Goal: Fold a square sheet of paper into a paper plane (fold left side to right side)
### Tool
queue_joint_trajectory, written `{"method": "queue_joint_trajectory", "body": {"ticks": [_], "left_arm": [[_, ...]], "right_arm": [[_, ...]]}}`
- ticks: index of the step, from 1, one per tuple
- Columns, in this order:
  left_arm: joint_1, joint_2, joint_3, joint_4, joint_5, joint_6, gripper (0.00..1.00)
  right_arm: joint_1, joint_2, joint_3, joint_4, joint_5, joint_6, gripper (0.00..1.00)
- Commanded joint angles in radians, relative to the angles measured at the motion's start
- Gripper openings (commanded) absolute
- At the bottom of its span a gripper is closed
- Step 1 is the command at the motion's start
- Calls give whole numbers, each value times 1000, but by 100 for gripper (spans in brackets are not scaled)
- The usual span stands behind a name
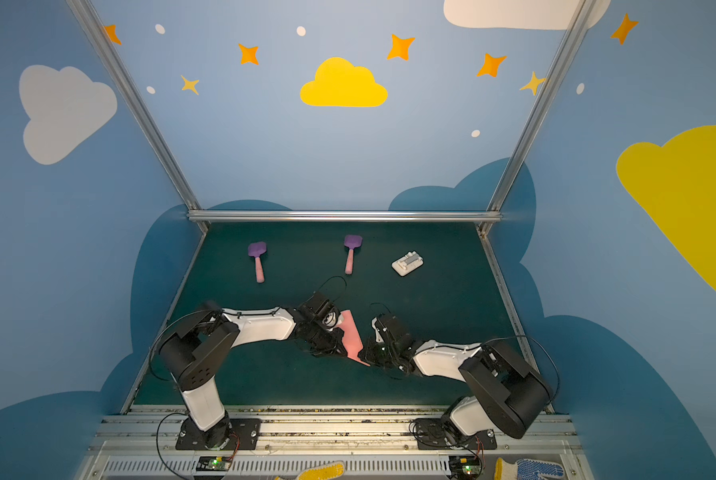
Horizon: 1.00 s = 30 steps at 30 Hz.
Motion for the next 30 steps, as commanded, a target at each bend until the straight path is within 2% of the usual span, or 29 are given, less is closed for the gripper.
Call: {"method": "queue_joint_trajectory", "body": {"ticks": [1, 10, 14, 22, 26, 28, 30], "left_arm": [[72, 3, -60, -77, -130, 33, 4], [237, -162, -195, -99, -143, 70, 4], [264, -238, -200, -125, -137, 81, 5], [265, -315, -200, -91, -92, 56, 18], [264, -360, -214, -58, -71, 39, 25], [264, -385, -222, -41, -52, 32, 31], [263, -411, -221, -49, -47, 34, 41]], "right_arm": [[5, 38, -44, -90, 44, 4, 0], [2, 24, -76, -84, 61, 15, 0], [3, 9, -107, -78, 70, 30, 0], [70, -74, -144, -92, 113, 102, 0], [105, -175, -76, -225, 162, 81, 0], [111, -242, -29, -321, 205, 52, 0], [111, -316, 26, -441, 283, 27, 0]]}}
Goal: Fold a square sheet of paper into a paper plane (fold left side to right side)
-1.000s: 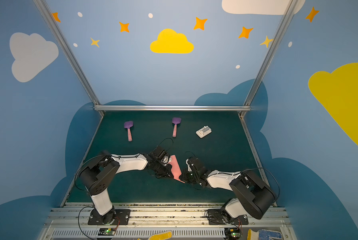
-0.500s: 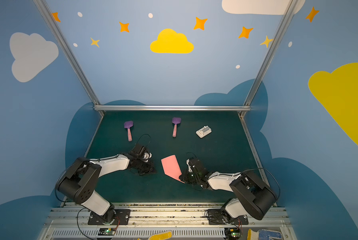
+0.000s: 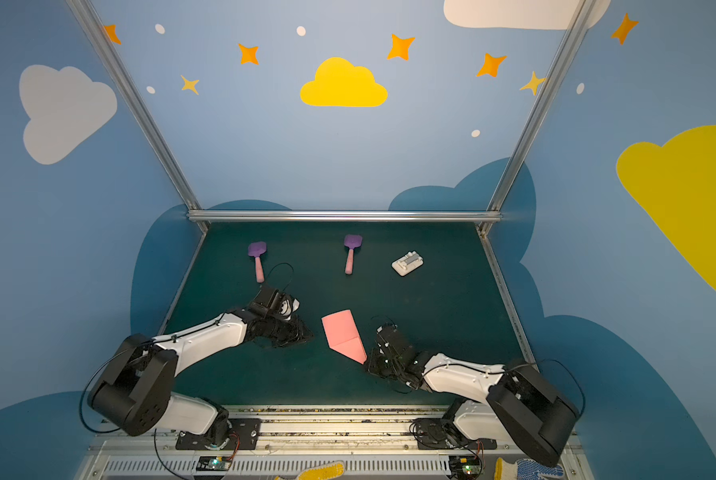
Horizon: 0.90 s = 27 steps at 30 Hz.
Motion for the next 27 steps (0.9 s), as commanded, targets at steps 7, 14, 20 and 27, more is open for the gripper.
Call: {"method": "queue_joint_trajectory", "body": {"ticks": [7, 14, 20, 27], "left_arm": [[1, -112, 15, -24, 40, -2, 64], [1, -145, 47, -86, 48, 1, 76], [0, -135, 34, -81, 46, 9, 79], [-3, -69, 8, -12, 60, -7, 80]], "right_arm": [[-32, -273, 106, -395, 363, 4, 22], [-142, -267, 121, -347, 224, -73, 38], [-145, -12, 229, -256, 17, -147, 36], [-118, 170, 272, -105, -68, -146, 45]]}}
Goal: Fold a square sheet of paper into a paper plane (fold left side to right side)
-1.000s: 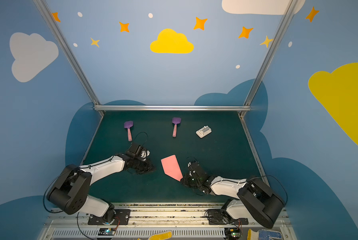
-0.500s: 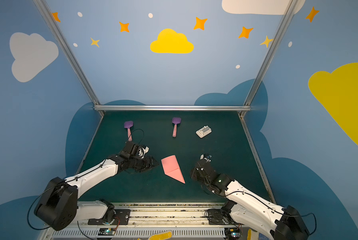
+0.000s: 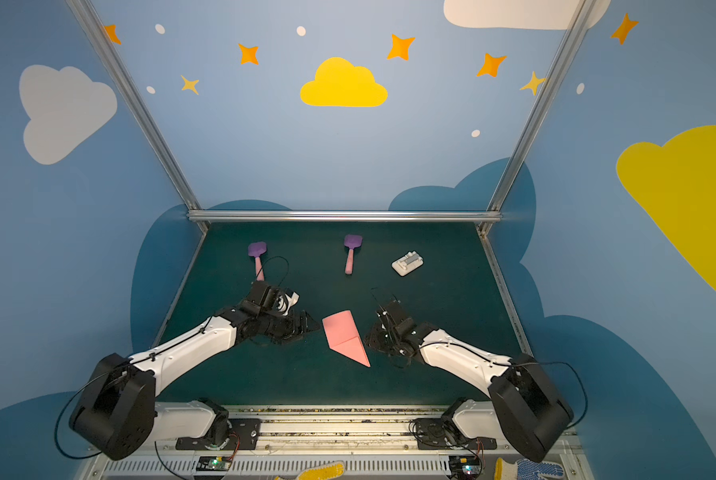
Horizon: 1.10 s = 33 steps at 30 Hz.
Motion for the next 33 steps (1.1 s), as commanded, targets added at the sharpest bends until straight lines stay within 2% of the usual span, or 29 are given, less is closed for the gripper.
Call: {"method": "queue_joint_trajectory", "body": {"ticks": [1, 6, 13, 17, 21, 23, 25, 30, 33], "left_arm": [[-2, 26, -20, 27, 2, -3, 81], [-5, 51, -39, 54, -22, -31, 81], [-16, 90, -47, 101, -23, -72, 82], [-31, 111, -41, 160, 4, -82, 84], [-66, 109, -6, 97, -75, -40, 86], [-70, 114, 11, 59, -110, -41, 88], [-70, 128, 21, 46, -132, -34, 87], [-70, 145, 3, 117, -182, -107, 85], [-72, 152, 2, 148, -167, -137, 84]], "right_arm": [[17, 57, 24, 84, -74, -16, 46], [39, 127, 15, 140, -101, -1, 49], [71, 167, -11, 204, -171, 34, 47], [72, 84, -44, 192, -188, 35, 47], [53, -30, -16, 29, -146, -37, 48], [52, -51, -3, 7, -158, -61, 47], [52, -43, 13, 9, -191, -84, 38], [56, 60, 95, 10, -273, -155, 5], [53, 113, 123, 18, -279, -174, 0]]}}
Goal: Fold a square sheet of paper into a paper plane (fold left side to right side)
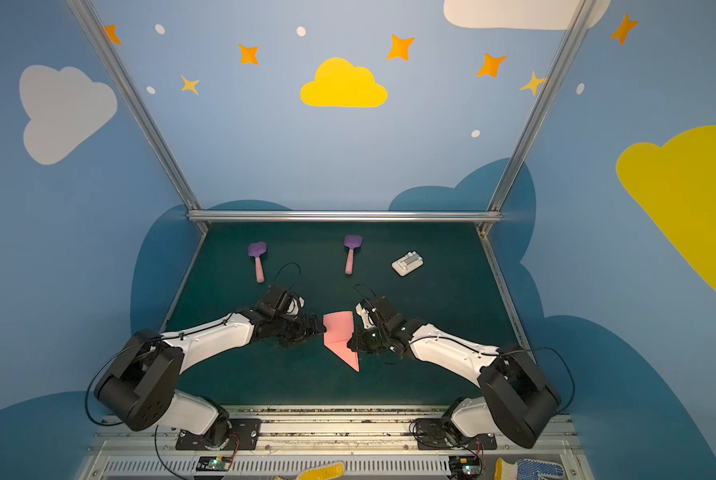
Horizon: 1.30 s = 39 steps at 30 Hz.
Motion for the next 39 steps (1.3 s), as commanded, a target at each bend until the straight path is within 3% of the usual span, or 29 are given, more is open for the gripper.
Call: {"method": "queue_joint_trajectory", "body": {"ticks": [1, 15, 25, 39], "left_arm": [[-1, 6, 2, 43, -12, -43, 83], [-18, 18, -21, 62, 44, -92, 77], [-56, 60, -28, 76, 54, -96, 66], [-107, 118, -45, 162, 63, -141, 55]], "right_arm": [[-2, 52, 38, -19, -33, -57, 0], [-73, 182, 50, 45, -36, -84, 0], [-115, 272, 20, 121, -80, -86, 0], [-149, 291, -36, 166, -99, -79, 0]]}}
